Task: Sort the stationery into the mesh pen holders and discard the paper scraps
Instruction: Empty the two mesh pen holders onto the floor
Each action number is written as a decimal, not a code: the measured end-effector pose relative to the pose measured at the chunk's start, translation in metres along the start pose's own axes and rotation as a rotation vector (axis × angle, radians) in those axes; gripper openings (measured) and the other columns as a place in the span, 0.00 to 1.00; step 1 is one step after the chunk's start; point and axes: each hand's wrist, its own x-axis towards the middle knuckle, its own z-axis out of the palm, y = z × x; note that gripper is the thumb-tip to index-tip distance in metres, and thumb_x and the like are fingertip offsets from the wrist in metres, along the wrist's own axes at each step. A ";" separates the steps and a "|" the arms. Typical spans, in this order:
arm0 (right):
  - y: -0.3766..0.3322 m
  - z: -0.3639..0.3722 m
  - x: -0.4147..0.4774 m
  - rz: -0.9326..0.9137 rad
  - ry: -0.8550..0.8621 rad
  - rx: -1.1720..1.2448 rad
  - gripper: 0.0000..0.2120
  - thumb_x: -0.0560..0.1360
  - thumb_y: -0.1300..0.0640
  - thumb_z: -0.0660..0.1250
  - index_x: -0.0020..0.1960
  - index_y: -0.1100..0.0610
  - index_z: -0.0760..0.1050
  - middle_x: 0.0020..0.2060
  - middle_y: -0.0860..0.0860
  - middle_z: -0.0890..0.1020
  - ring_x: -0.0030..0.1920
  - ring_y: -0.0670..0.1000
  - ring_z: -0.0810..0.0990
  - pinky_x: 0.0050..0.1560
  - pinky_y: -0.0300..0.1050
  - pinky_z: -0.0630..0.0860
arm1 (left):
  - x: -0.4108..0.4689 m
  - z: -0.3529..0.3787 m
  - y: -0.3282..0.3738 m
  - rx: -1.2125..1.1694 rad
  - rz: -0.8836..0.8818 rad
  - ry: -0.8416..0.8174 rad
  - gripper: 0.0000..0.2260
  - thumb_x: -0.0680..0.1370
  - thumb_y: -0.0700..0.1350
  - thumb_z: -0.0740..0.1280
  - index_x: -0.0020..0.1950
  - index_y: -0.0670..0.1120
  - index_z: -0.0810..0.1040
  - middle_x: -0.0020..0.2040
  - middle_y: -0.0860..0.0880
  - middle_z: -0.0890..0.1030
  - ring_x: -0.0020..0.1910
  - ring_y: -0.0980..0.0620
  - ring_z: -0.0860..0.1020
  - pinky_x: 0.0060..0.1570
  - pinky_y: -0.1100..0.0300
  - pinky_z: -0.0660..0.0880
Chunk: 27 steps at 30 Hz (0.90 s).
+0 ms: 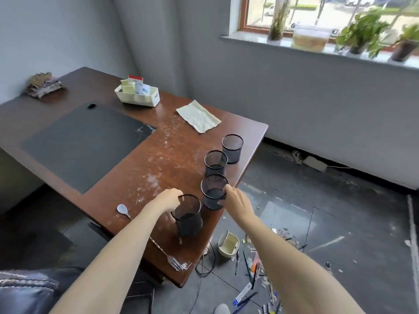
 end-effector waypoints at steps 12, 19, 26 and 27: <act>0.225 -0.075 -0.166 0.462 0.264 0.083 0.18 0.73 0.44 0.68 0.47 0.58 0.68 0.46 0.55 0.79 0.48 0.58 0.78 0.43 0.51 0.74 | 0.001 0.090 0.254 0.225 0.334 -0.028 0.12 0.75 0.37 0.55 0.53 0.43 0.76 0.51 0.41 0.79 0.42 0.40 0.80 0.40 0.54 0.78; 0.389 -0.039 -0.304 0.884 0.309 0.241 0.11 0.74 0.53 0.69 0.47 0.62 0.76 0.44 0.58 0.76 0.46 0.57 0.76 0.43 0.46 0.70 | 0.011 0.252 0.382 0.306 0.418 -0.065 0.14 0.75 0.37 0.56 0.57 0.41 0.75 0.54 0.39 0.80 0.51 0.39 0.80 0.49 0.51 0.77; 0.524 0.058 -0.388 1.278 0.493 0.409 0.09 0.68 0.62 0.74 0.45 0.66 0.80 0.46 0.65 0.78 0.49 0.63 0.77 0.50 0.48 0.68 | 0.063 0.440 0.452 0.115 0.486 -0.120 0.09 0.77 0.40 0.61 0.56 0.44 0.75 0.52 0.41 0.81 0.47 0.41 0.79 0.48 0.50 0.77; 0.532 0.066 -0.393 1.310 0.517 0.443 0.08 0.68 0.62 0.74 0.45 0.66 0.80 0.49 0.64 0.76 0.50 0.63 0.76 0.52 0.47 0.68 | 0.066 0.451 0.453 0.071 0.479 -0.120 0.10 0.77 0.41 0.62 0.57 0.44 0.76 0.52 0.41 0.81 0.47 0.40 0.80 0.48 0.51 0.77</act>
